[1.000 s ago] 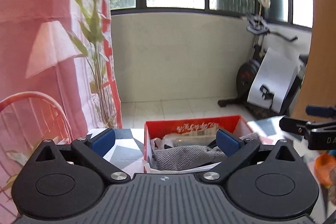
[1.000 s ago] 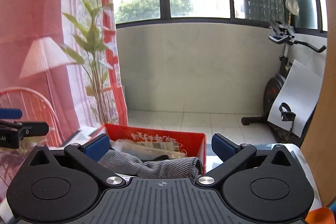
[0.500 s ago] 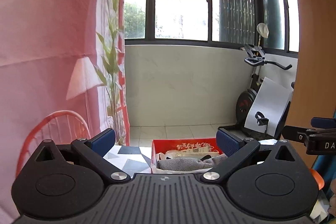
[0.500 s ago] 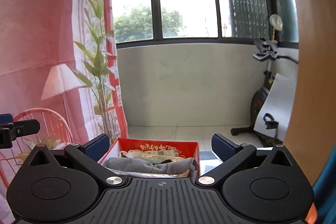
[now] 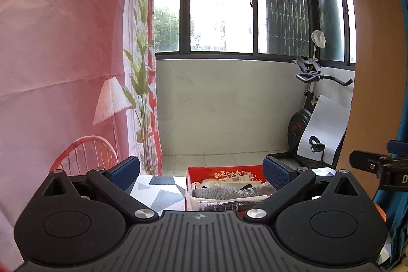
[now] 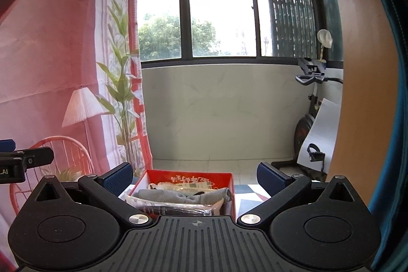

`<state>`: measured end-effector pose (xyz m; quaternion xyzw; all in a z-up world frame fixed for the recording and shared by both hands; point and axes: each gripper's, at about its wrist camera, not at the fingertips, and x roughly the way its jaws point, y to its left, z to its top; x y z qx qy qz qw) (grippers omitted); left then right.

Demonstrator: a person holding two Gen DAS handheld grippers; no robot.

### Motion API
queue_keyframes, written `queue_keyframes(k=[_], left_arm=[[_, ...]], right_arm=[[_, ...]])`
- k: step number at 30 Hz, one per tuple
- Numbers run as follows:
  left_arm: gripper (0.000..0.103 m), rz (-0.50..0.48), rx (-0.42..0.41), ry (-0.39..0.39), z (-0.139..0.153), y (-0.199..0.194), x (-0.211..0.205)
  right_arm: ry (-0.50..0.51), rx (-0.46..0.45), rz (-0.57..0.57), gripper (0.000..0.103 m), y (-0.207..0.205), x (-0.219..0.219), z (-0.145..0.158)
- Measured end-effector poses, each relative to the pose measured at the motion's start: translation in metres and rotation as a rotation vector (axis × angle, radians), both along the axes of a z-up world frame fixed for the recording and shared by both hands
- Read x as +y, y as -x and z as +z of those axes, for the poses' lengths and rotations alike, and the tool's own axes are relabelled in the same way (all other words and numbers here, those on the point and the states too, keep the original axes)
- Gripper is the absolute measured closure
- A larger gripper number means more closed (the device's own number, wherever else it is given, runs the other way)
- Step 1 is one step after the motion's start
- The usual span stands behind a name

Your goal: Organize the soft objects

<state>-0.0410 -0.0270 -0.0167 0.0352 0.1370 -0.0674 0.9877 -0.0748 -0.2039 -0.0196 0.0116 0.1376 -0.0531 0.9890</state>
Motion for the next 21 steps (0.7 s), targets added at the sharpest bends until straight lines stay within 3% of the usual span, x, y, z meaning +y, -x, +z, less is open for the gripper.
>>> queue_keyframes(k=[21], left_arm=[[0.000,0.017,0.010,-0.009,-0.0010,0.0029,0.0023]], right_arm=[[0.008,0.018,-0.062,0.000,-0.0060,-0.0060,-0.0020]])
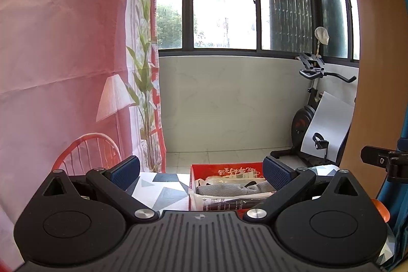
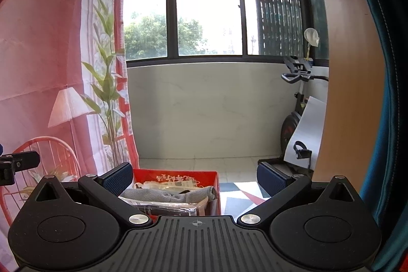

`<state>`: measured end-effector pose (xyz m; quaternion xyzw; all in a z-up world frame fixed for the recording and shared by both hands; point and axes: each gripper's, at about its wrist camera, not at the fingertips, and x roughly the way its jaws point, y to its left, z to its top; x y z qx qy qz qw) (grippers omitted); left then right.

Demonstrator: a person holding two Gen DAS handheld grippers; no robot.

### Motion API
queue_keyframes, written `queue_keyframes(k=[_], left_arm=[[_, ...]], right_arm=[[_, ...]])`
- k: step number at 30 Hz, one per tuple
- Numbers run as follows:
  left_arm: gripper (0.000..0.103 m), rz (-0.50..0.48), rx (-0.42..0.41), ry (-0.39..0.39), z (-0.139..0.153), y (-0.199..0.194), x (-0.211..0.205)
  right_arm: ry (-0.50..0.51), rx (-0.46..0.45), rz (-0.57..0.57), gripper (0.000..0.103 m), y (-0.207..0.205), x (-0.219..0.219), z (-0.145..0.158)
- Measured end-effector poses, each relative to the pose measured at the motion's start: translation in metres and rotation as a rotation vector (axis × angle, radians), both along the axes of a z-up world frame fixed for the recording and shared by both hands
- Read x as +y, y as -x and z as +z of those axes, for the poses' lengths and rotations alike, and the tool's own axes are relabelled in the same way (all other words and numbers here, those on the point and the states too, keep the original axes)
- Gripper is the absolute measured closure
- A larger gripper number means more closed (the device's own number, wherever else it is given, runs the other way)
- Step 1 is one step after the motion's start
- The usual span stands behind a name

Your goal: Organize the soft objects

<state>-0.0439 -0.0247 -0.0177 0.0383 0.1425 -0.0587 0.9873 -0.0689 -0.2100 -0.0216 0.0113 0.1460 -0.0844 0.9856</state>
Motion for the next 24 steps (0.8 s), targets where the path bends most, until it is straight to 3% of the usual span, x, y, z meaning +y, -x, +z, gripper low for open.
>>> queue_keyframes(k=[24], left_arm=[[0.000,0.026,0.011,0.004,0.0017,-0.0012,-0.0017]], right_arm=[[0.014,0.023,-0.040,0.000,-0.0078,0.0000,-0.0075]])
